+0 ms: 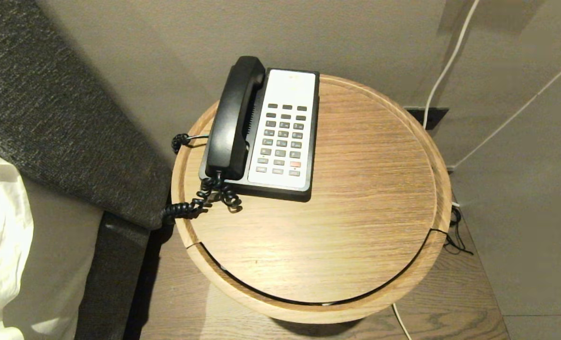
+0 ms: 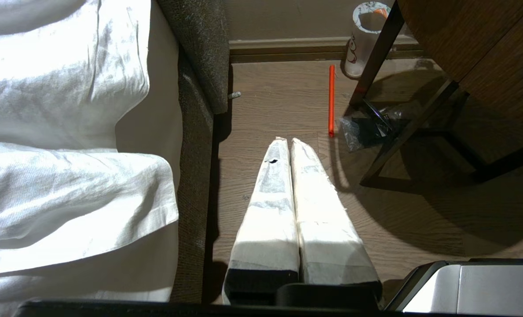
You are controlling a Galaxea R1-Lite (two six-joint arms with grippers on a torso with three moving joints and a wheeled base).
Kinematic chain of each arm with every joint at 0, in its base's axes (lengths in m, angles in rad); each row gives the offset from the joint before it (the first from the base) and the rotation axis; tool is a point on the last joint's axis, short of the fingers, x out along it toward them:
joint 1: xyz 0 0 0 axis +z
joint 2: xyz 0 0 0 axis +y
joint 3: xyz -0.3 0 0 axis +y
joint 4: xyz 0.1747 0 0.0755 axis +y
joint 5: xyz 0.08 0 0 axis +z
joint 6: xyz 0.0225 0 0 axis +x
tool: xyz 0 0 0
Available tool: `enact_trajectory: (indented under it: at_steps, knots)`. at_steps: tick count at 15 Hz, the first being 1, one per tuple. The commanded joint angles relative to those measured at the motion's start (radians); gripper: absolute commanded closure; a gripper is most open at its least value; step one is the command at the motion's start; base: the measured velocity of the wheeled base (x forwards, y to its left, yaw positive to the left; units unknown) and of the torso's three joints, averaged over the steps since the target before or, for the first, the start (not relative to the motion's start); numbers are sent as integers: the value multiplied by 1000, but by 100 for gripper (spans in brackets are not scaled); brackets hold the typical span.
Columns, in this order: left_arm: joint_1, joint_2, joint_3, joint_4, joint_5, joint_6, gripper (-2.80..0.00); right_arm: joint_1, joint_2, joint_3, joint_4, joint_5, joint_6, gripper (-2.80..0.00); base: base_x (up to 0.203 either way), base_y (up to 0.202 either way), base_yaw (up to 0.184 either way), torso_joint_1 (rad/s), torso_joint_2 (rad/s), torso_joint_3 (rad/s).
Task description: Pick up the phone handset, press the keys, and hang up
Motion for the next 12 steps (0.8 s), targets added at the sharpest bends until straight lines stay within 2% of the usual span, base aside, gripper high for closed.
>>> enact_trajectory:
  at_steps: [1,6,12]
  knots:
    - [0,0,-2,2,-1,6,0,0,3,0,0,1,-1,0,0,0,0,0,0,0]
    - [0,0,0,0,-1,1,0,0,3,0,0,1,0,0,0,0,0,0,-1,24]
    - [0,0,1,3,-2,-5,0,0,3,0,0,1,-1,0,0,0,0,2,-1,194]
